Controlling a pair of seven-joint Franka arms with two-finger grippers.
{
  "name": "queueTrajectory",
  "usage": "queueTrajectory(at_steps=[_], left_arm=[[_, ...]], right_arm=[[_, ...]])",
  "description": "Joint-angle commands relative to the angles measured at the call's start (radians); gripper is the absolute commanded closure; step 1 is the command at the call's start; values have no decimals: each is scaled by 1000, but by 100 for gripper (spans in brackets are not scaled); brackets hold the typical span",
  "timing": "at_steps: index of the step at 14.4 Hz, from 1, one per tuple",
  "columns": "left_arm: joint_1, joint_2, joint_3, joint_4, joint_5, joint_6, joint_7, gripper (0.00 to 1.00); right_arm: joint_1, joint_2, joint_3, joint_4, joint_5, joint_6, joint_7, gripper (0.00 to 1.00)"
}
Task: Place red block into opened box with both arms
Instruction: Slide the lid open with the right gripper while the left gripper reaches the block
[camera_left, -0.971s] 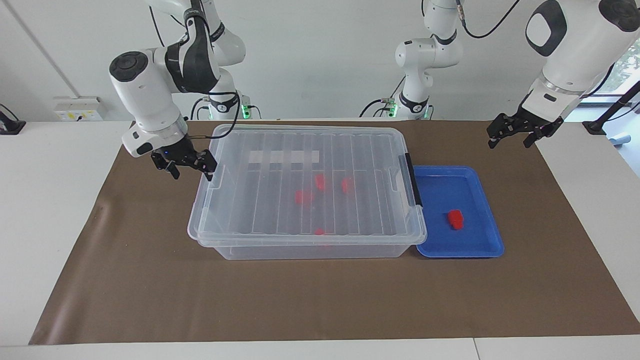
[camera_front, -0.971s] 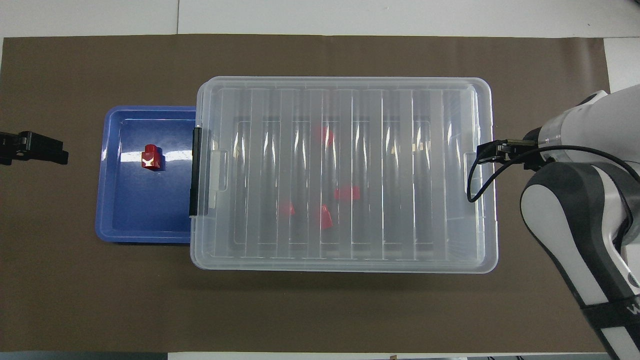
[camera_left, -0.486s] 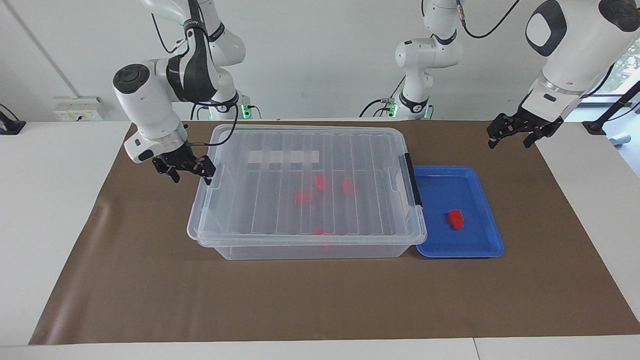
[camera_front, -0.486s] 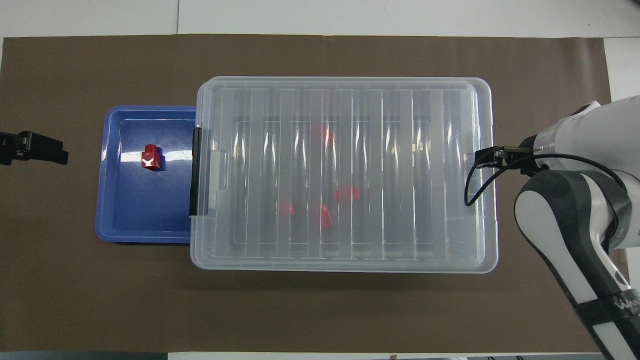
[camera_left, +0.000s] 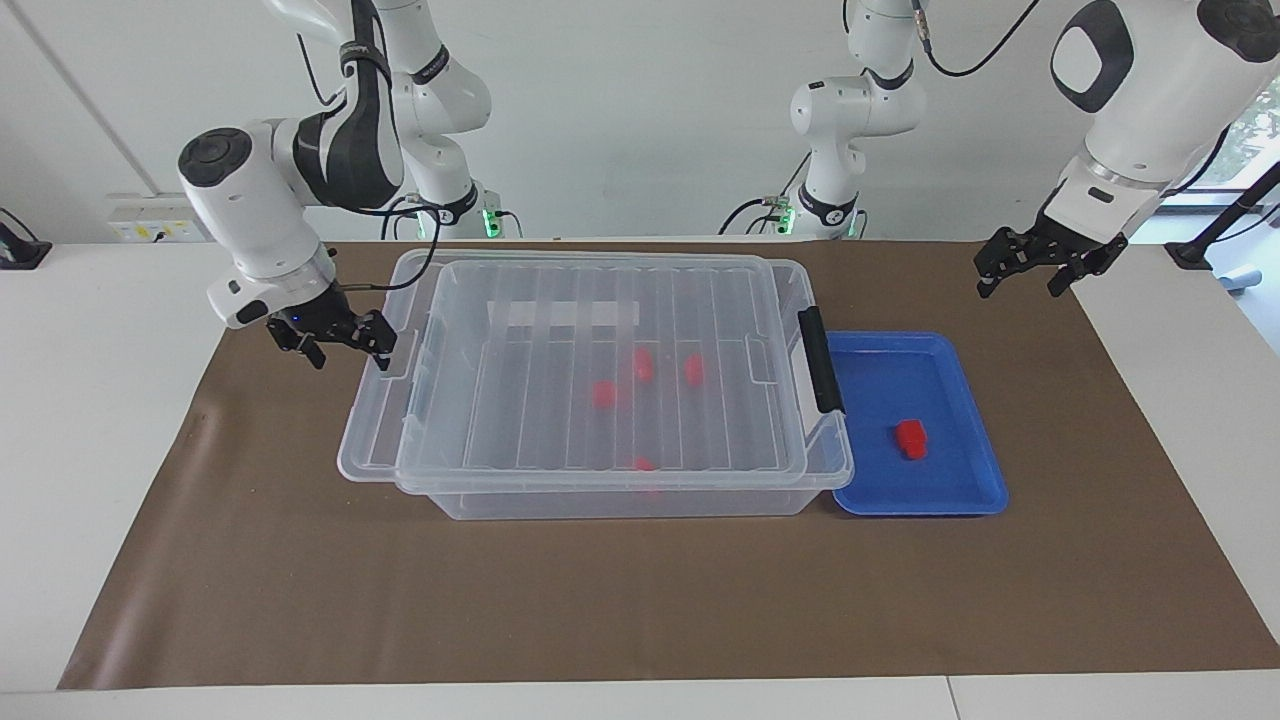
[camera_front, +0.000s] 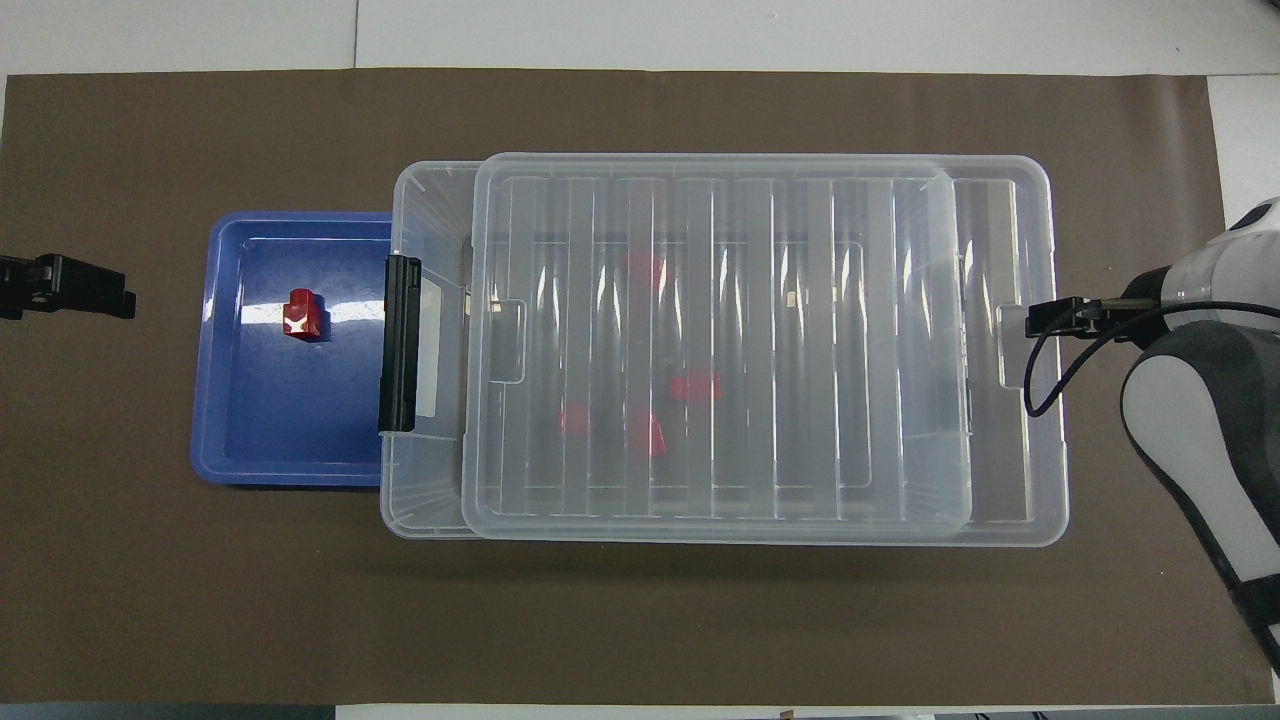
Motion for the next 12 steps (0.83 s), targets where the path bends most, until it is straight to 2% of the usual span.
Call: queueTrajectory(at_steps=[1, 4, 12], left_arm=[[-8, -2, 1, -68, 19, 96, 12, 0], [-37, 4, 1, -153, 17, 203, 11, 0], [-71, 149, 1, -329, 17, 553, -2, 0]], right_arm=[[-46, -12, 6, -23, -13, 27, -77, 0], [-85, -9, 6, -14, -14, 27, -151, 0], [-161, -7, 6, -3, -20, 27, -252, 0]])
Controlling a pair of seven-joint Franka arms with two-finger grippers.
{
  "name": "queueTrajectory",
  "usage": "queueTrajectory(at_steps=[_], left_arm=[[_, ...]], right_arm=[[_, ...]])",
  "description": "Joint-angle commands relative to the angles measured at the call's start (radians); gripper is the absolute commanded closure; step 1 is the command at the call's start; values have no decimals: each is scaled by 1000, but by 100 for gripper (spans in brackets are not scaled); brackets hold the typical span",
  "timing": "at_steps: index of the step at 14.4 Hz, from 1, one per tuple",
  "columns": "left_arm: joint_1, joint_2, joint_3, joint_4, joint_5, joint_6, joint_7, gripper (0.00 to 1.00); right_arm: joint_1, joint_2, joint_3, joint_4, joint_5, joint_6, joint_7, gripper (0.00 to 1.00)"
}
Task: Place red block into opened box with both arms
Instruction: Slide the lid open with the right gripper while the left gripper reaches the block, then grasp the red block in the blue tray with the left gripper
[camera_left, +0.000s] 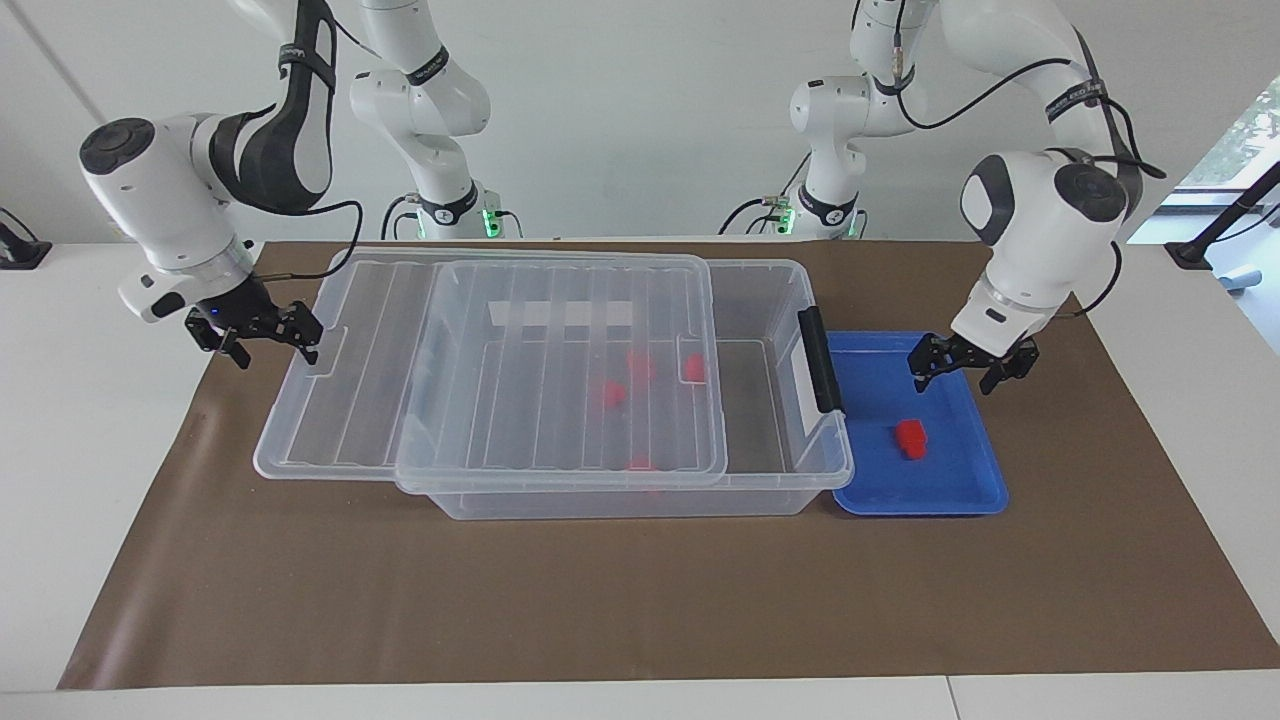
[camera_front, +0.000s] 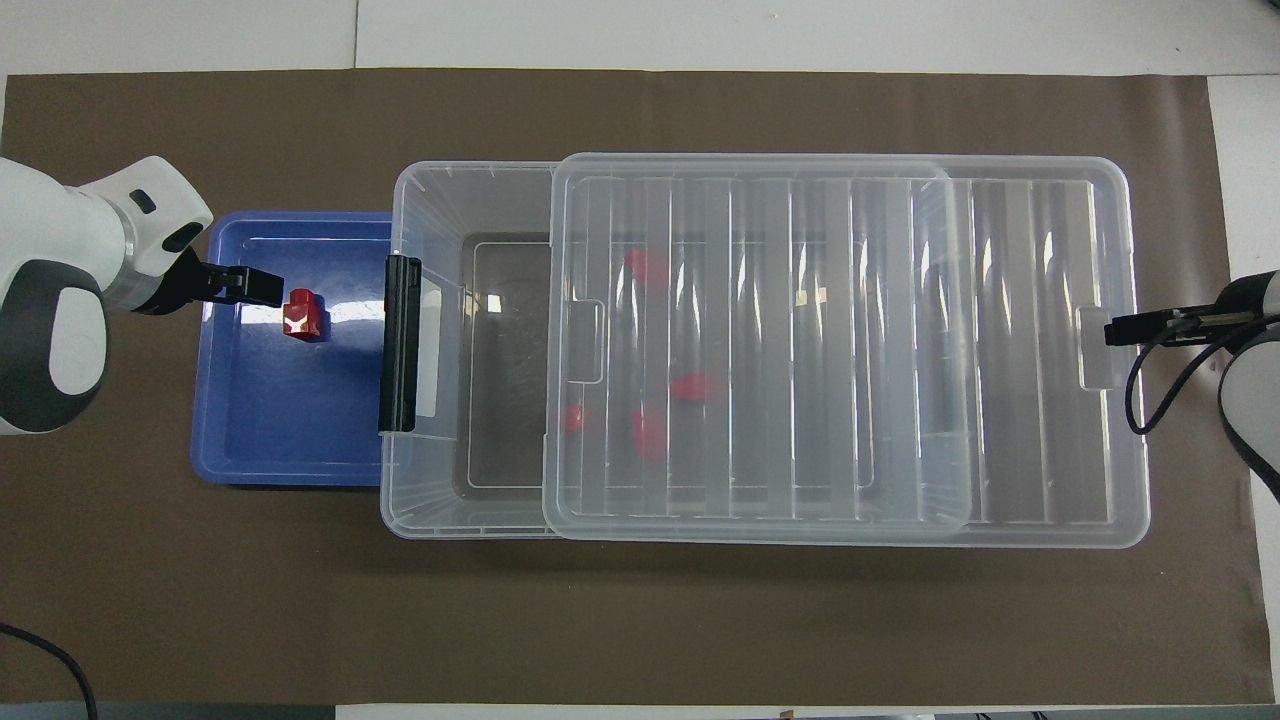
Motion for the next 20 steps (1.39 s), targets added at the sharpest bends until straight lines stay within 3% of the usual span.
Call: queueTrajectory(at_steps=[1, 7, 10, 11, 12, 13, 20], left_arm=[[-8, 27, 10, -54, 17, 110, -5, 0], [-10, 111, 10, -126, 17, 274, -94, 0], [-10, 116, 10, -162, 17, 325, -117, 3], [-25, 114, 13, -162, 17, 319, -141, 31], [-37, 114, 13, -163, 17, 319, -188, 83], [-39, 113, 10, -163, 17, 319, -219, 100], [-39, 15, 10, -131, 17, 155, -220, 100]], right_arm=[[-31, -7, 8, -6, -17, 14, -51, 0], [-66, -7, 8, -7, -17, 14, -95, 0], [-72, -7, 8, -6, -17, 15, -108, 0], [-77, -7, 8, -6, -17, 15, -108, 0], [-79, -7, 8, -6, -17, 15, -108, 0], [-83, -7, 8, -6, -17, 15, -119, 0], [-92, -5, 8, 8, -17, 3, -133, 0]])
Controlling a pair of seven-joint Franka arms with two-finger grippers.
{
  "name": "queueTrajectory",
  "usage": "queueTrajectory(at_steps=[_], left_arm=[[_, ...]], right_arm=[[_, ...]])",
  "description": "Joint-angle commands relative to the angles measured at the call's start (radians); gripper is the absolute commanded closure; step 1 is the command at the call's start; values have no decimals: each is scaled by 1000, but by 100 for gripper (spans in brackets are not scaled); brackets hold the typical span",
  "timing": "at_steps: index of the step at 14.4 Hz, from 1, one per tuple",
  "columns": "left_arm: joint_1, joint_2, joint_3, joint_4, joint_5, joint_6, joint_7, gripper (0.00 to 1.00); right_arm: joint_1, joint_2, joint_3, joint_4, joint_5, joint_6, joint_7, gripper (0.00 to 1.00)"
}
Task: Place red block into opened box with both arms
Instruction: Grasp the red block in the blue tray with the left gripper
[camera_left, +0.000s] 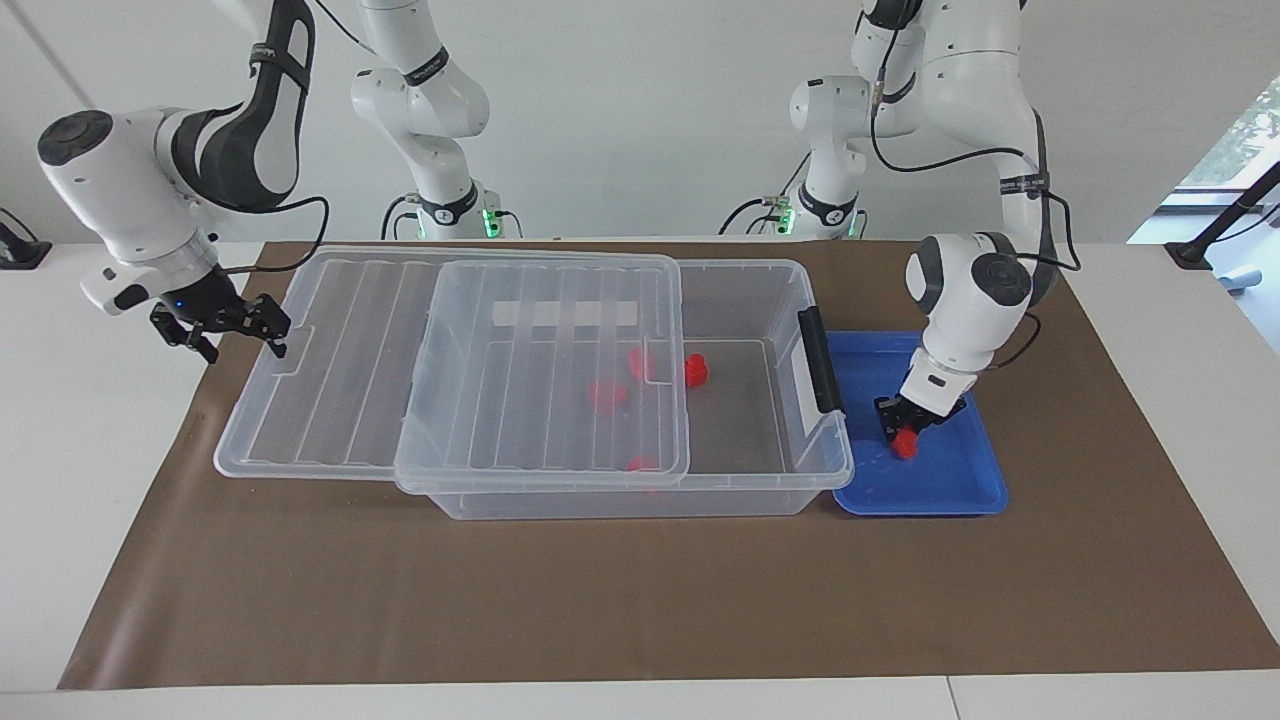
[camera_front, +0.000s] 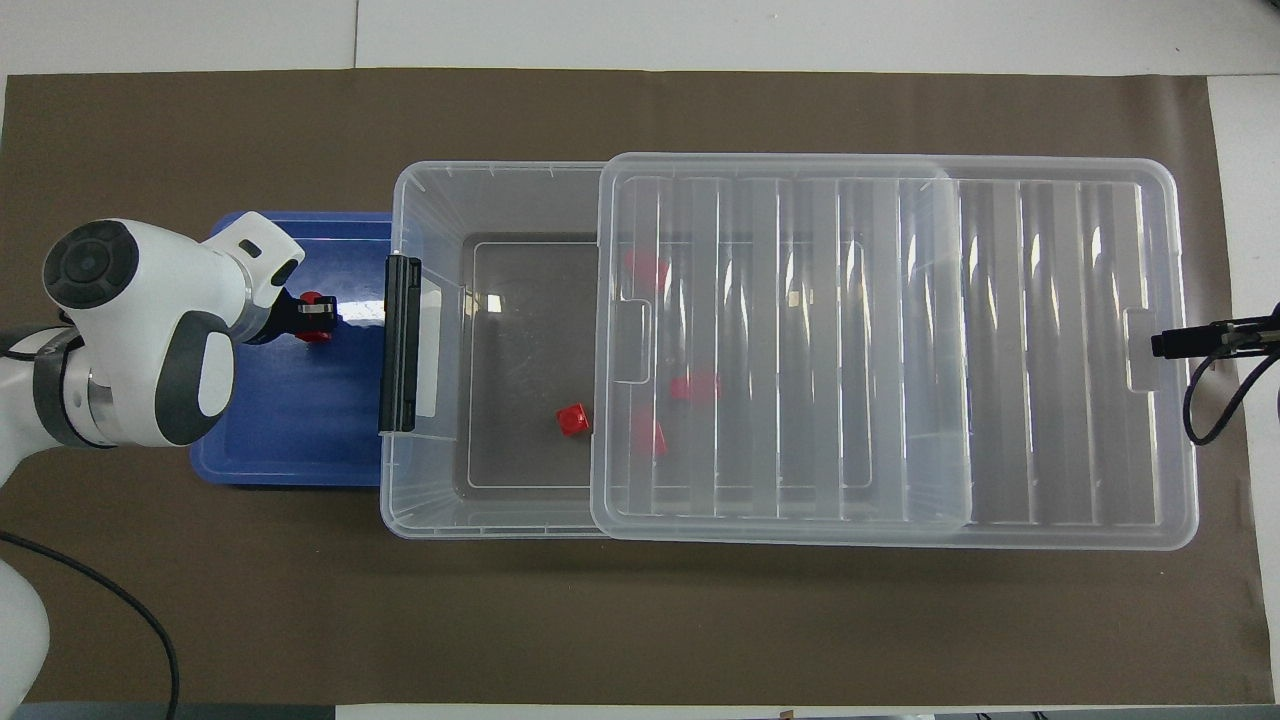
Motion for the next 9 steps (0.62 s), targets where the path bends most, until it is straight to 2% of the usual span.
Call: queueTrajectory(at_steps=[1, 4, 7, 9], left_arm=[[-7, -86, 8, 26, 17, -103, -22, 100], [-9, -135, 7, 106, 17, -238, -22, 100], [-44, -207, 5, 115, 17, -258, -29, 100], [-87, -233, 5, 146, 17, -282, -31, 100]], right_arm=[[-5, 10, 8, 28, -15, -13, -22, 0], [15, 22, 13, 134, -14, -117, -13, 0], [36, 21, 14, 308, -15, -324, 1, 0], [38, 11, 16, 390, -15, -432, 25, 0]])
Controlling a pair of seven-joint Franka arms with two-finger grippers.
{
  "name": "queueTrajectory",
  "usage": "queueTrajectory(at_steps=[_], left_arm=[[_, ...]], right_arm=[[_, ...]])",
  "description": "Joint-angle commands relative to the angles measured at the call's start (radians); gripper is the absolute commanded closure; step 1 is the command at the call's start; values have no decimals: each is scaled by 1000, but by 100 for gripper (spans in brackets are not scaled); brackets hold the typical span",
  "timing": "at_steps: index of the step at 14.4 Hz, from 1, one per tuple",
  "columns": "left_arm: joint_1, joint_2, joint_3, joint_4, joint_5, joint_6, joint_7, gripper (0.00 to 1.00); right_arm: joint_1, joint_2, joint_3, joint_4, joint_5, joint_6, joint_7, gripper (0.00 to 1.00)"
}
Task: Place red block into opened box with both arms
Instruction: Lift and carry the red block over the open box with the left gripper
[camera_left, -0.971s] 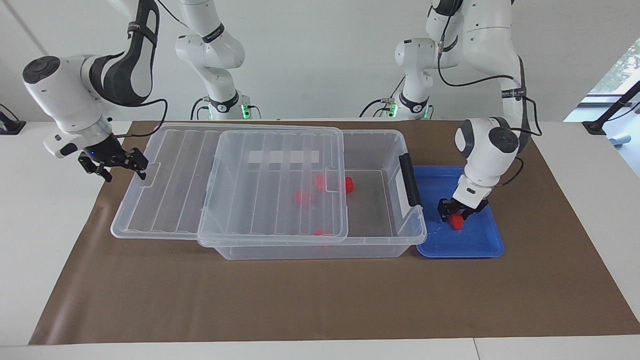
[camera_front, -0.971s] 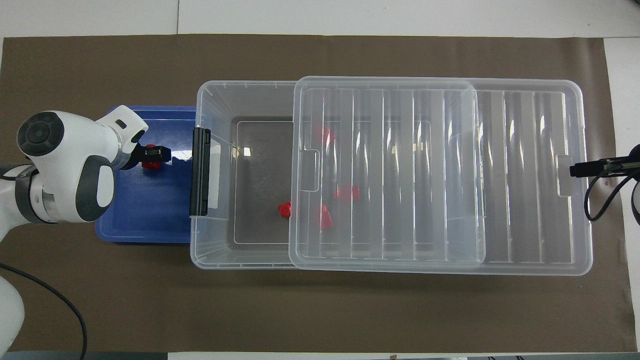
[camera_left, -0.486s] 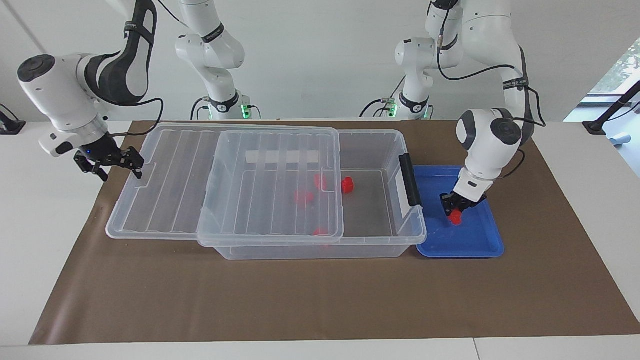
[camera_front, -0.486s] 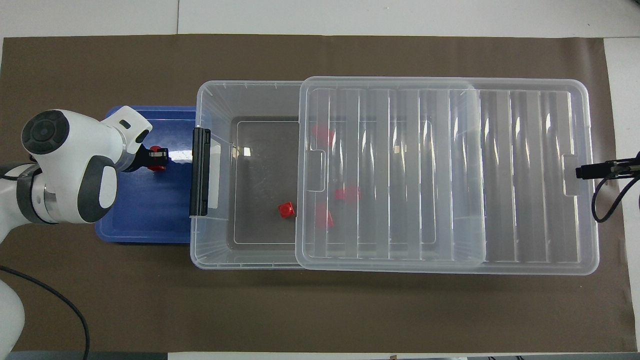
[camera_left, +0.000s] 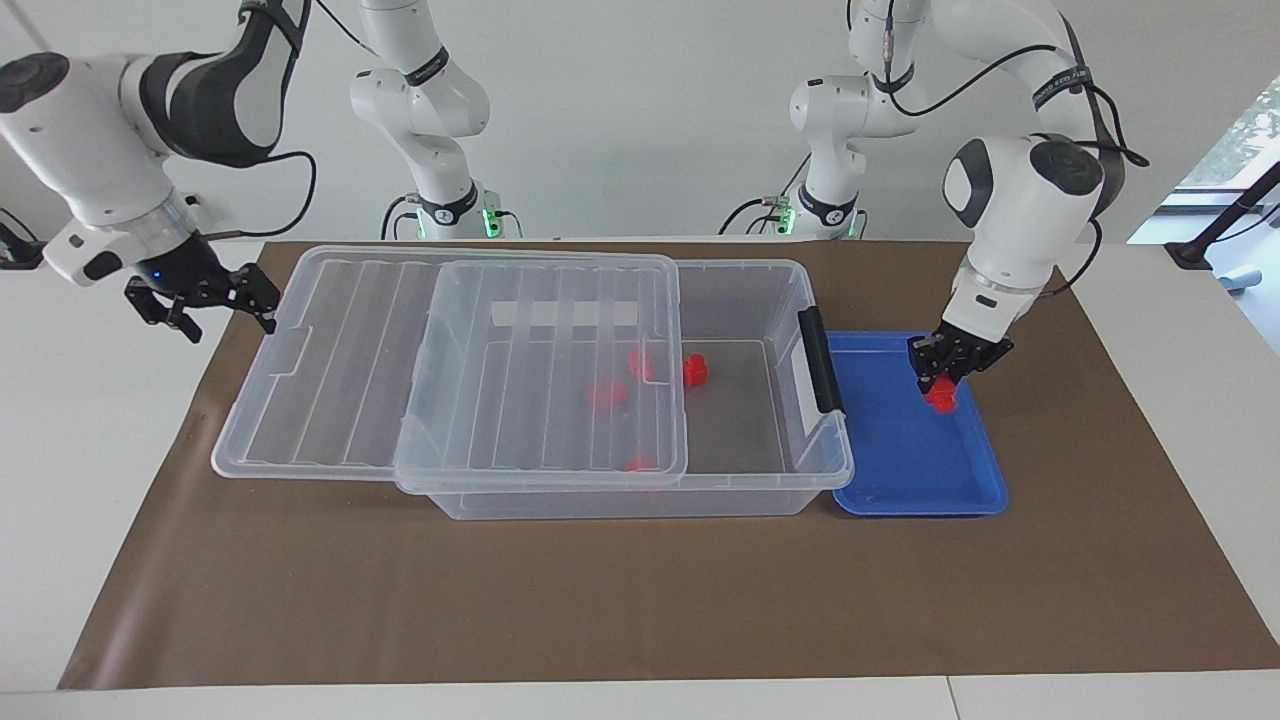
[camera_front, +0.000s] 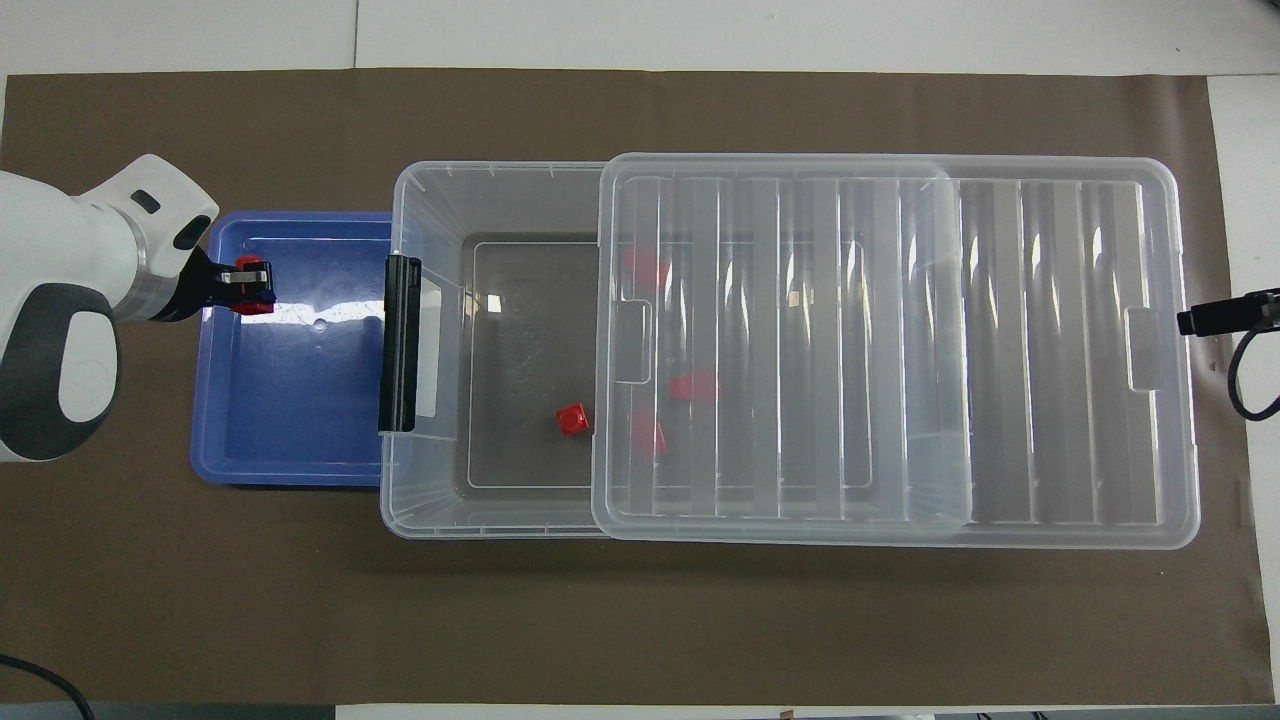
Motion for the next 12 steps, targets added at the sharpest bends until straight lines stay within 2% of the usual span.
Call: queueTrajectory(at_steps=[1, 4, 7, 9, 12], left_arm=[[-85, -25, 8, 64, 17, -86, -46, 100], [-202, -14, 8, 95, 17, -102, -195, 100], [-303, 9, 8, 95, 16, -48, -282, 100], [-362, 58, 8, 92, 16, 4, -347, 100], [-406, 126, 10, 82, 16, 47, -373, 100]], right_arm=[[0, 5, 10, 116, -14, -133, 21, 0], [3, -12, 22, 169, -20, -242, 30, 0], [3, -29, 56, 155, -20, -239, 114, 0], [3, -29, 97, 155, -21, -233, 167, 0], [3, -41, 100, 130, -20, -231, 173, 0]])
